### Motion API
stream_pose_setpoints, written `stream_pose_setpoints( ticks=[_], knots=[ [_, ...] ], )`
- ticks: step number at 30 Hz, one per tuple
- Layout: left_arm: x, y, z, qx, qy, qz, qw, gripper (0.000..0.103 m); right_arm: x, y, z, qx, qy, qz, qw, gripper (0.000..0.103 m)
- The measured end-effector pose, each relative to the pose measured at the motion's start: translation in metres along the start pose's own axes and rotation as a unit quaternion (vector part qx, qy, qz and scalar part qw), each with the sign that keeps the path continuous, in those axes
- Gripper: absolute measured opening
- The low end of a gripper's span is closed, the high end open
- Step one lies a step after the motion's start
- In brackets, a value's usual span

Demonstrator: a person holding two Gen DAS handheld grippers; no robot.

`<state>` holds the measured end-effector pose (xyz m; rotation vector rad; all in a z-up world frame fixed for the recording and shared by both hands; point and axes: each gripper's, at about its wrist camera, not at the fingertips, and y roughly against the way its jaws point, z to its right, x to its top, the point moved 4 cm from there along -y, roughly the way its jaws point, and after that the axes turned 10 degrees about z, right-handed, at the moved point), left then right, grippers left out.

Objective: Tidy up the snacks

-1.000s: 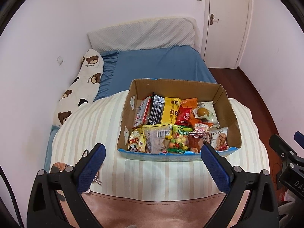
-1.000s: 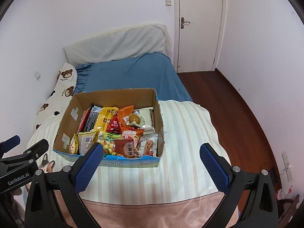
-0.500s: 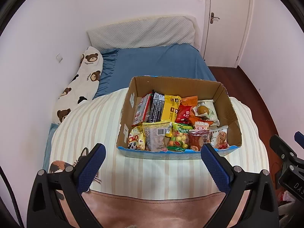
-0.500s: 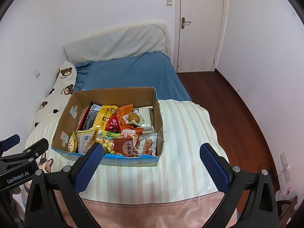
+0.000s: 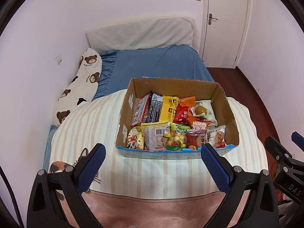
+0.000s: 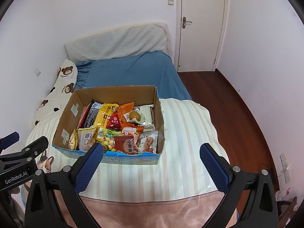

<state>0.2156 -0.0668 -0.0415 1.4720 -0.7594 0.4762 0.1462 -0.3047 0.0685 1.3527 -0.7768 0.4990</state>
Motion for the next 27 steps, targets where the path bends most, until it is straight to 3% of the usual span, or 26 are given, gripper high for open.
stream_pose_setpoints(
  ticks=[27],
  knots=[
    [-0.005, 0.0041, 0.0013, -0.004, -0.002, -0.002, 1.0, 0.103, -0.0002, 0.0088, 0.0018, -0.004, 0.0, 0.003, 1.0, 0.103]
  ],
)
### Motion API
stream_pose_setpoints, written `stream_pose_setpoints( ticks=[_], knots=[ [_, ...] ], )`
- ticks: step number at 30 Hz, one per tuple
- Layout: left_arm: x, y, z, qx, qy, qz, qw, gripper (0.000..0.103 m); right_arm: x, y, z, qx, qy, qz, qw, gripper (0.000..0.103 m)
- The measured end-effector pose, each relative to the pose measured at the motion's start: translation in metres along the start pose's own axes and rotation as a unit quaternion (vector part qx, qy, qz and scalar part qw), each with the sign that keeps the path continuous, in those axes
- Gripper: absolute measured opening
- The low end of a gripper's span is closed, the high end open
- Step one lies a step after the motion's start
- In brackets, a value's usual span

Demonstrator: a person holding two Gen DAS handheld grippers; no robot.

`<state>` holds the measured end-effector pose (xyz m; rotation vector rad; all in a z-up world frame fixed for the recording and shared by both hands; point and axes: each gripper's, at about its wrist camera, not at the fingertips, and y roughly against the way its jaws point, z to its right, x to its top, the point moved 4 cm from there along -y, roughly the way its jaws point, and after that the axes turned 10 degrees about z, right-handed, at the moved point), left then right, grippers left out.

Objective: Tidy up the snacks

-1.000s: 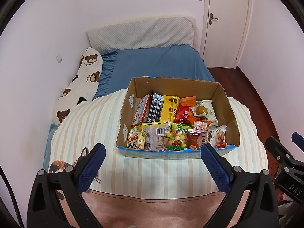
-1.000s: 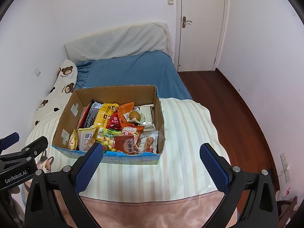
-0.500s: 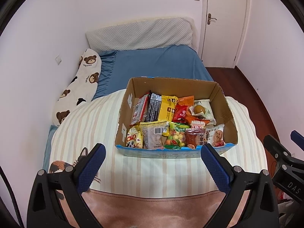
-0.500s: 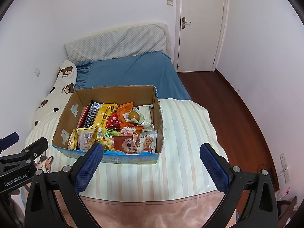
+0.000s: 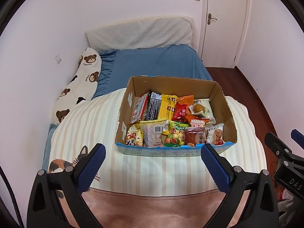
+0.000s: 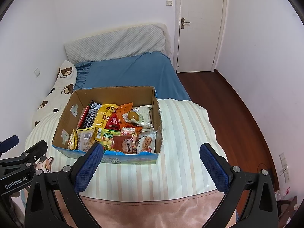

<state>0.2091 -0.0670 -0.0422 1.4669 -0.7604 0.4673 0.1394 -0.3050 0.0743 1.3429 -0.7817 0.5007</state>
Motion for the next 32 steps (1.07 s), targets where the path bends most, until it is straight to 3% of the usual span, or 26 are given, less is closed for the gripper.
stream_pose_setpoints(
  ticks=[32],
  knots=[
    [-0.003, 0.004, -0.001, 0.006, 0.012, -0.001, 0.9999, 0.103, -0.01, 0.005, 0.003, -0.001, -0.004, -0.007, 1.0, 0.103]
  ],
)
